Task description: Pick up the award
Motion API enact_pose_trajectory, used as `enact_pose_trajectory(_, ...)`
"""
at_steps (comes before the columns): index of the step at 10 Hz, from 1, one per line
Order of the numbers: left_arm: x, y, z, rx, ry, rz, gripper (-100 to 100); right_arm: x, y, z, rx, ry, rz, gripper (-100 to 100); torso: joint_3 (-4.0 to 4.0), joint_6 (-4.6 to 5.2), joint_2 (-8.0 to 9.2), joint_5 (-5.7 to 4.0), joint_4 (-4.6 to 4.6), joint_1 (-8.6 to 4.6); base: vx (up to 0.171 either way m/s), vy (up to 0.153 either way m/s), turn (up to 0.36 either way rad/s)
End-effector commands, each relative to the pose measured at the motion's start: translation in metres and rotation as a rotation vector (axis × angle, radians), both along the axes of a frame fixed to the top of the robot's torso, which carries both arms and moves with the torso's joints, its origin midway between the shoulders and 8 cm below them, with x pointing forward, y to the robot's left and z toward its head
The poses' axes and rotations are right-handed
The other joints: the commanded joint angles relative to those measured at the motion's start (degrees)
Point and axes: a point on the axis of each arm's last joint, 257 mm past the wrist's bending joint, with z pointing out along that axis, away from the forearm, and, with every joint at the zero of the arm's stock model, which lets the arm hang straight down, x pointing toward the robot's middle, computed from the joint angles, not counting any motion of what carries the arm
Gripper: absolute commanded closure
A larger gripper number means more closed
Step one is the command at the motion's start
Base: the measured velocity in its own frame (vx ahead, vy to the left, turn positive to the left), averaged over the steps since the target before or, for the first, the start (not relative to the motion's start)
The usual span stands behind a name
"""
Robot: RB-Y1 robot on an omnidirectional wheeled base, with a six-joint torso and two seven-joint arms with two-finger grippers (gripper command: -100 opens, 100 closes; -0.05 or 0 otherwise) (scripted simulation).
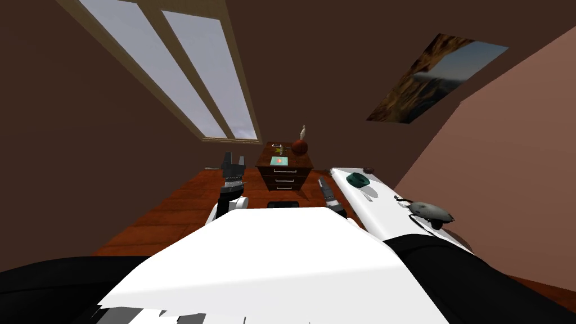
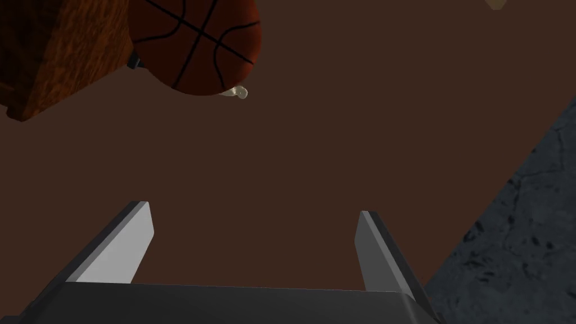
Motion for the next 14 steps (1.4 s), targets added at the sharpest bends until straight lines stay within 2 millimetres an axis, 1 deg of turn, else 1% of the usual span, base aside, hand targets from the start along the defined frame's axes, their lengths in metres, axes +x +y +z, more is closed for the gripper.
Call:
enact_pose_trajectory(1,0.000,0.000,0.000,0.000,0.000,0.000,0,-0.014,-0.007,-0.028,-0.090,0.062,0.010,-100,0.00,0.00,0.00,0.00,0.00,0.00,-0.015,-0.060,0.153)
enact_pose_trajectory(2,0.000,0.000,0.000,0.000,0.000,0.000,0,-0.015,-0.007,-0.028,-0.095,0.063,0.014,-100,0.01,-0.03,0.02,0.00,0.00,-0.01,-0.010,-0.045,0.091)
enact_pose_trajectory(3,0.000,0.000,0.000,0.000,0.000,0.000,0,-0.030,-0.015,-0.050,-0.166,0.113,0.022,-100,0.00,-0.01,-0.01,0.01,0.00,0.05,-0.007,-0.031,0.175)
enact_pose_trajectory(4,0.000,0.000,0.000,0.000,0.000,0.000,0,-0.030,-0.015,-0.050,-0.171,0.115,0.028,-100,-0.01,-0.03,-0.02,0.02,0.00,0.09,-0.004,-0.025,0.088)
enact_pose_trajectory(5,0.000,0.000,0.000,0.000,0.000,0.000,0,-0.048,-0.024,-0.071,-0.245,0.165,0.042,-100,-0.02,0.00,-0.03,0.03,0.00,0.13,-0.001,-0.021,0.244)
enact_pose_trajectory(6,0.000,0.000,0.000,0.000,0.000,0.000,0,-0.048,-0.024,-0.071,-0.249,0.166,0.046,-100,-0.02,-0.04,-0.04,0.03,-0.01,0.14,0.001,-0.022,0.107)
enact_pose_trajectory(7,0.000,0.000,0.000,0.000,0.000,0.000,0,-0.067,-0.033,-0.090,-0.322,0.215,0.063,-100,-0.04,0.00,-0.07,0.03,-0.01,0.15,0.006,-0.015,0.209)
enact_pose_trajectory(8,0.000,0.000,0.000,0.000,0.000,0.000,0,-0.067,-0.034,-0.090,-0.328,0.216,0.068,-100,-0.05,-0.03,-0.08,0.03,-0.02,0.15,0.006,-0.018,0.115)
enact_pose_trajectory(9,0.000,0.000,0.000,0.000,0.000,0.000,0,-0.087,-0.044,-0.108,-0.401,0.264,0.089,-100,-0.05,0.00,-0.09,0.04,-0.01,0.17,0.010,-0.009,0.227)
enact_pose_trajectory(10,0.000,0.000,0.000,0.000,0.000,0.000,0,-0.105,-0.050,-0.120,-0.449,0.302,0.113,-100,-0.06,-0.03,-0.10,0.05,-0.02,0.19,0.017,-0.006,0.355)
enact_pose_trajectory(11,0.000,0.000,0.000,0.000,0.000,0.000,0,-0.108,-0.055,-0.124,-0.485,0.313,0.124,-100,-0.07,-0.04,-0.14,0.04,-0.02,0.20,0.016,-0.008,0.156)
enact_pose_trajectory(12,0.000,0.000,0.000,0.000,0.000,0.000,0,-0.130,-0.066,-0.139,-0.547,0.359,0.145,-100,-0.08,0.00,-0.14,0.05,-0.03,0.20,0.020,0.003,0.279)
enact_pose_trajectory(13,0.000,0.000,0.000,0.000,0.000,0.000,0,-0.130,-0.068,-0.139,-0.564,0.360,0.159,-100,-0.09,-0.04,-0.16,0.05,-0.03,0.22,0.017,-0.001,0.127)
enact_pose_trajectory(14,0.000,0.000,0.000,0.000,0.000,0.000,0,-0.153,-0.080,-0.153,-0.633,0.405,0.189,-100,-0.09,0.01,-0.16,0.06,-0.03,0.24,0.023,0.006,0.214)
